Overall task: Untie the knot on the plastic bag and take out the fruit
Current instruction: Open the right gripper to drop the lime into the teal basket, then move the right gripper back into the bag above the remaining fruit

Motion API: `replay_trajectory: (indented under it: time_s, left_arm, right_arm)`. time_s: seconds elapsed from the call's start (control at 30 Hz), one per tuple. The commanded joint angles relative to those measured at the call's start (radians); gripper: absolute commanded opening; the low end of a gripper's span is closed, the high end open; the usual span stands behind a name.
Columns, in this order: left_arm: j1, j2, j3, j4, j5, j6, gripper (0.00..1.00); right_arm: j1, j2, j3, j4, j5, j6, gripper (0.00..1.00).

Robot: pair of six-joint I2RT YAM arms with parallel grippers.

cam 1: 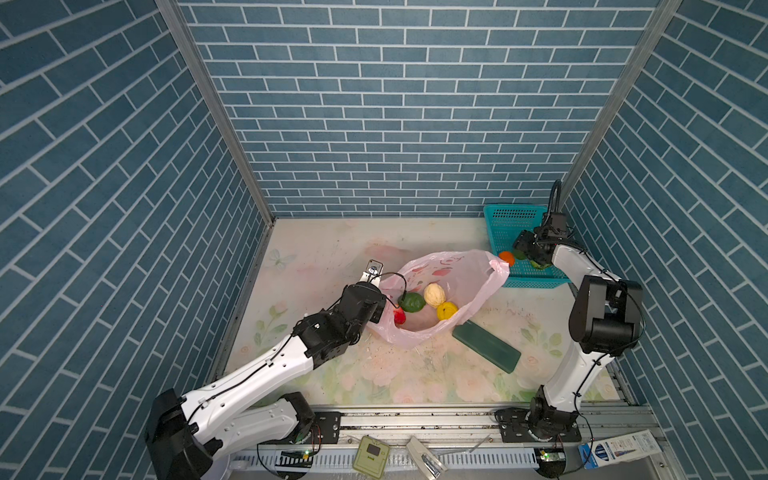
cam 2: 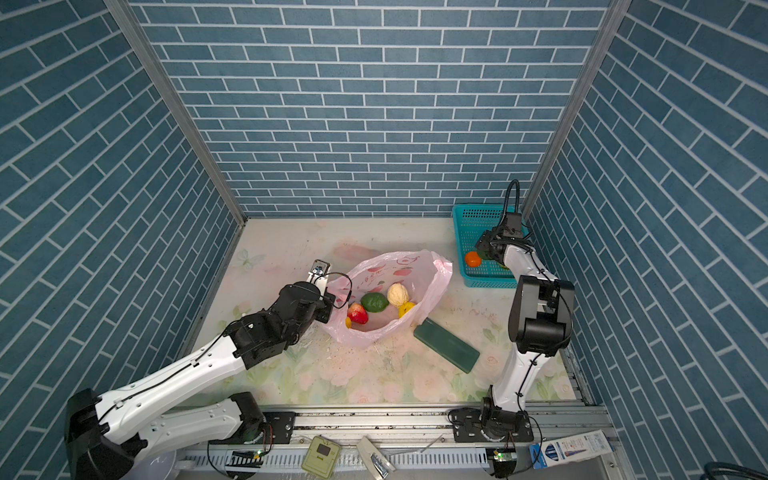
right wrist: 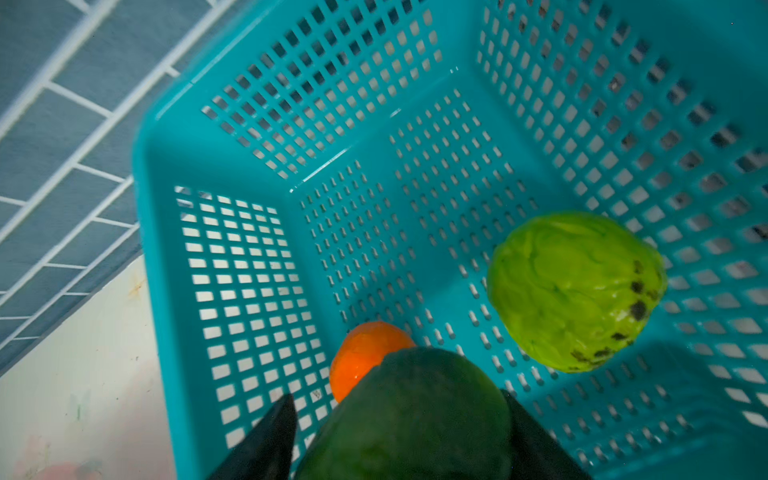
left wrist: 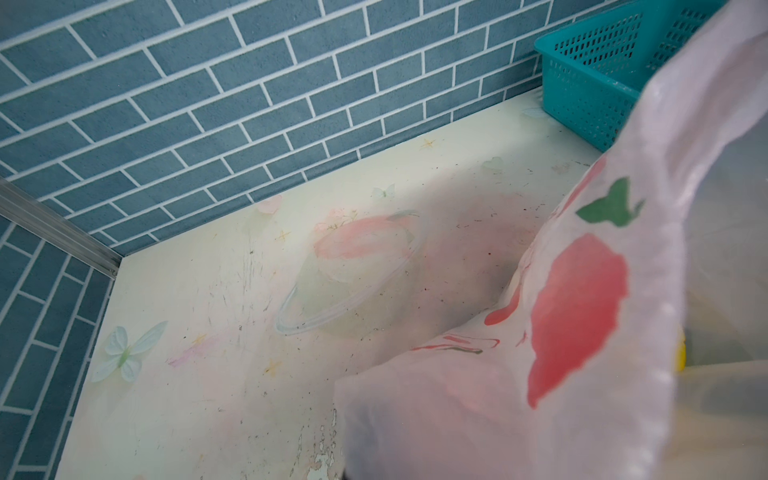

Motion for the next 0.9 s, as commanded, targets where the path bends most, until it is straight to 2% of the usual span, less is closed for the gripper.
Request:
replay_trajectory:
  time_s: [0.0, 0.17, 0.37, 0.63, 0.87]
  left_arm:
    - [0.006, -0.016, -0.009, 0.006, 0.030, -0.031, 0.00]
    - [0.006, -0.020, -0.018, 0.018, 0.054, -0.046, 0.00]
    - [0.006, -0.028, -0.023, 0.015, 0.085, -0.058, 0.00]
    - [0.005, -0.041, -0.044, 0.007, 0.110, -0.095, 0.00]
    - [0.005, -0.033, -0.044, 0.003, 0.117, -0.093, 0.00]
  right_arm:
    - [0.002, 0.005, 0.022, -0.048, 0.048, -0.040, 0.84]
    - [0.006, -0.036, 0.020, -0.085, 0.050, -0.043, 0.89]
    - [0.051, -0.196, 0.034, -0.191, -0.022, -0.051, 0.89]
    - [0.236, -0.432, 0.196, -0.495, -0.111, -0.068, 0.89]
    - [0.441, -0.495, 0.398, -0.636, -0.137, -0.049, 0.89]
